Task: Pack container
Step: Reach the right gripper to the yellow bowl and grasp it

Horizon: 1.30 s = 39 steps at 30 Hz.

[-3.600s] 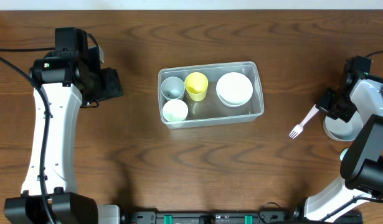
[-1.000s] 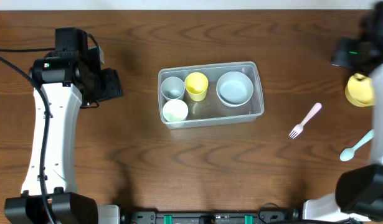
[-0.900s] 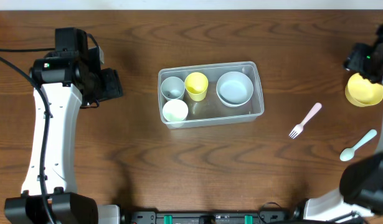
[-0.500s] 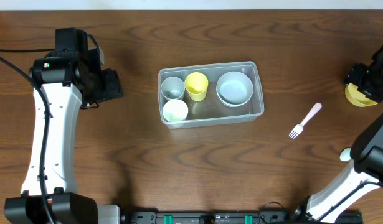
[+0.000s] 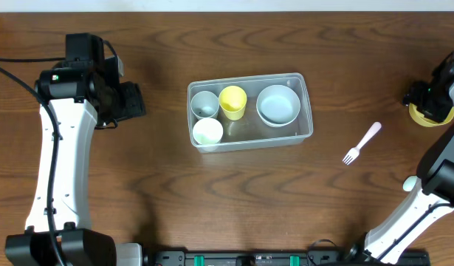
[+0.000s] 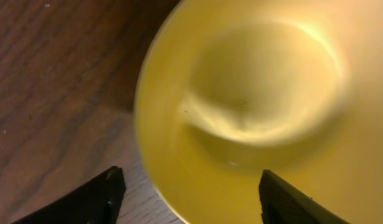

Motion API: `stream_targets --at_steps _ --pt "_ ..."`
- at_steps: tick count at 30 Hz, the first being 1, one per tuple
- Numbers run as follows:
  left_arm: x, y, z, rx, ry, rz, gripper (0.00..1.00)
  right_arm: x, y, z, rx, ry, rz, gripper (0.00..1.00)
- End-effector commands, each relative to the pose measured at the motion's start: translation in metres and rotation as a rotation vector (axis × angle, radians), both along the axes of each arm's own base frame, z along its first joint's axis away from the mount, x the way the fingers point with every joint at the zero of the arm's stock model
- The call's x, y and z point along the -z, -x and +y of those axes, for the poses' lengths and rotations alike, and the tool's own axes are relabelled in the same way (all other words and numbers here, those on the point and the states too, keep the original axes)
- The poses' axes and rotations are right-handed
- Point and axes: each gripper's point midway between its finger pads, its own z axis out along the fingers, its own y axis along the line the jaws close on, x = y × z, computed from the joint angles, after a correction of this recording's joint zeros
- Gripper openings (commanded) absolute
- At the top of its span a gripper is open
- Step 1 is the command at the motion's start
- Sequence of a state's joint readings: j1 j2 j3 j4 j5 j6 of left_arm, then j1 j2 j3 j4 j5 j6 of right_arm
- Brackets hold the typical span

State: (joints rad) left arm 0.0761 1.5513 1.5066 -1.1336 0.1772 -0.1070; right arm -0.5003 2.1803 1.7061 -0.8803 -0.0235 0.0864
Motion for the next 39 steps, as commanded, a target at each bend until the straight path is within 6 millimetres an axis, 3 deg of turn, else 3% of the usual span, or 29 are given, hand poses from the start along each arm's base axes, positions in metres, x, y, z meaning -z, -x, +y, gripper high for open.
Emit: stream_targets --at_steps 1,5,11,14,24,32,34,36,39 --pt "0.003 0.001 0.001 0.005 -0.003 0.014 0.63 0.007 -0.002 0.006 -0.028 -0.013 0.009 0.54" --pt "0.003 0.001 0.001 0.005 -0.003 0.014 0.63 0.007 -0.001 0.007 -0.029 -0.014 0.011 0.40" --pt "0.003 0.001 0.001 0.005 -0.003 0.014 0.63 0.007 0.000 0.007 -0.030 -0.017 0.016 0.35" --pt "0.003 0.001 0.001 0.005 -0.003 0.013 0.63 0.007 0.000 0.007 -0.029 -0.017 0.016 0.23" --pt "0.003 0.001 0.001 0.005 -0.003 0.014 0.63 0.007 0.000 0.008 -0.029 -0.018 0.019 0.01" --pt "0.003 0.001 0.001 0.005 -0.003 0.014 0.63 0.003 -0.006 0.020 -0.055 -0.032 0.005 0.01" --pt "0.003 0.001 0.001 0.005 -0.003 0.014 0.63 -0.009 -0.011 0.030 -0.078 -0.033 -0.017 0.01" --pt "0.003 0.001 0.001 0.005 -0.003 0.014 0.63 -0.033 -0.020 0.041 -0.116 -0.014 -0.054 0.01" --pt "0.003 0.001 0.001 0.005 -0.003 0.014 0.63 -0.085 -0.035 0.072 -0.215 0.008 -0.145 0.01"
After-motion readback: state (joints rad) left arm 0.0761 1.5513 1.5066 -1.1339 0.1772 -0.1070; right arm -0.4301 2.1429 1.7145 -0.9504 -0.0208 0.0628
